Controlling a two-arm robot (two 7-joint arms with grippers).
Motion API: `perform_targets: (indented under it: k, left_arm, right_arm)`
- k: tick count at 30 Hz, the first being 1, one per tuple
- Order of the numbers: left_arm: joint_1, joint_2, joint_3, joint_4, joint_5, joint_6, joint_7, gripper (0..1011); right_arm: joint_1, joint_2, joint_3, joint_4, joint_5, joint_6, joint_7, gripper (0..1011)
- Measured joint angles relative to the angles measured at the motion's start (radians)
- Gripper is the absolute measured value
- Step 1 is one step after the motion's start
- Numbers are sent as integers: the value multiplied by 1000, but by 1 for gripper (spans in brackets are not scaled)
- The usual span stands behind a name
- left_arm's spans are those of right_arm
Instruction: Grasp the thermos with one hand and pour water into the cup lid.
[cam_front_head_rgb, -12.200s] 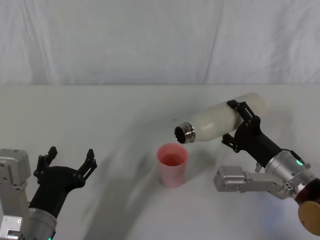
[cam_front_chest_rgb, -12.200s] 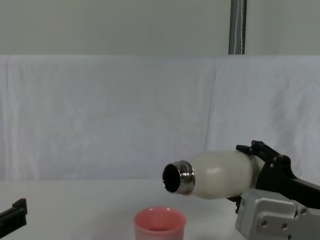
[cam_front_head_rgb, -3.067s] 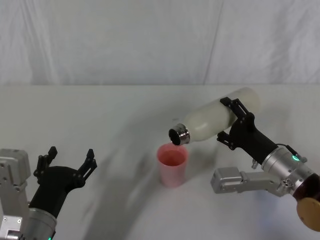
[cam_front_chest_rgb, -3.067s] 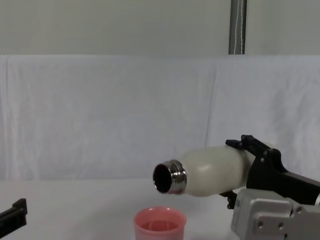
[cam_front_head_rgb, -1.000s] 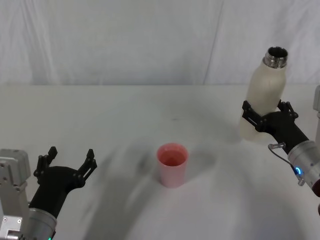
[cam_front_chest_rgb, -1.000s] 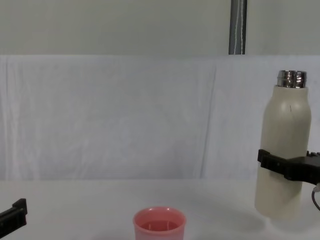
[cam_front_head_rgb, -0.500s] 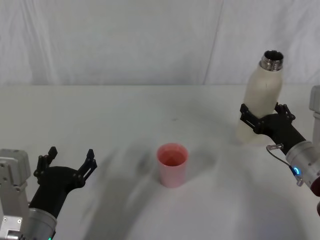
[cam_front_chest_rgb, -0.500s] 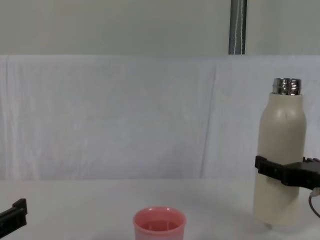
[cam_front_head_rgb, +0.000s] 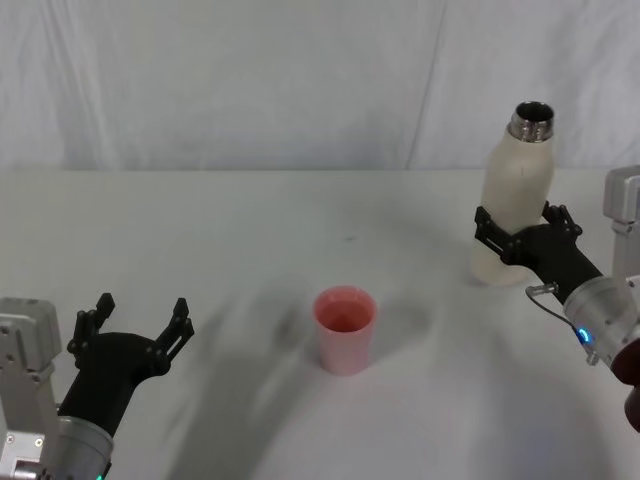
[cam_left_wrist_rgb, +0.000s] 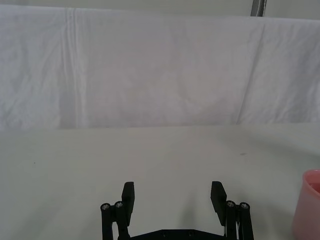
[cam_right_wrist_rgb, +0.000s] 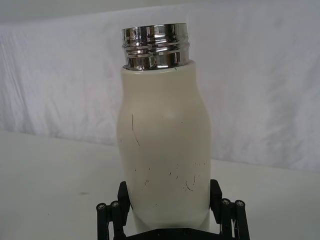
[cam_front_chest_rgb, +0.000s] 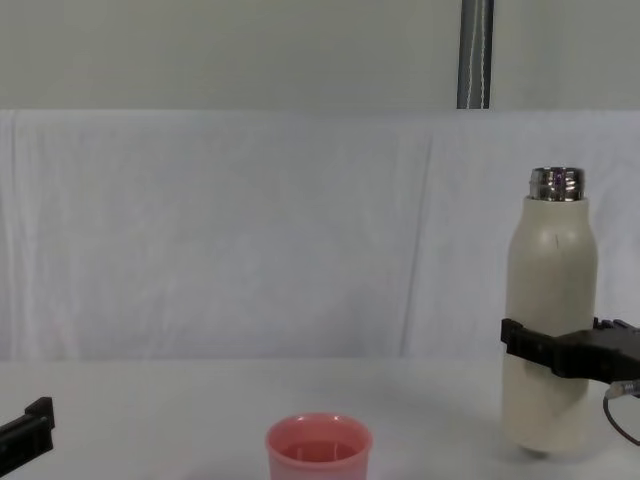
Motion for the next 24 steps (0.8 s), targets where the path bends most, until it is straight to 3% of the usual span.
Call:
perform_targets:
  k: [12, 24]
  left_arm:
    - [0, 0, 0, 0, 0, 0, 0, 1001]
    - [0, 0, 0, 0, 0, 0, 0, 1001]
  right_arm:
    - [35, -20, -10, 69, -7, -27, 1, 964]
    - [47, -36, -12, 96, -10, -40, 0, 964]
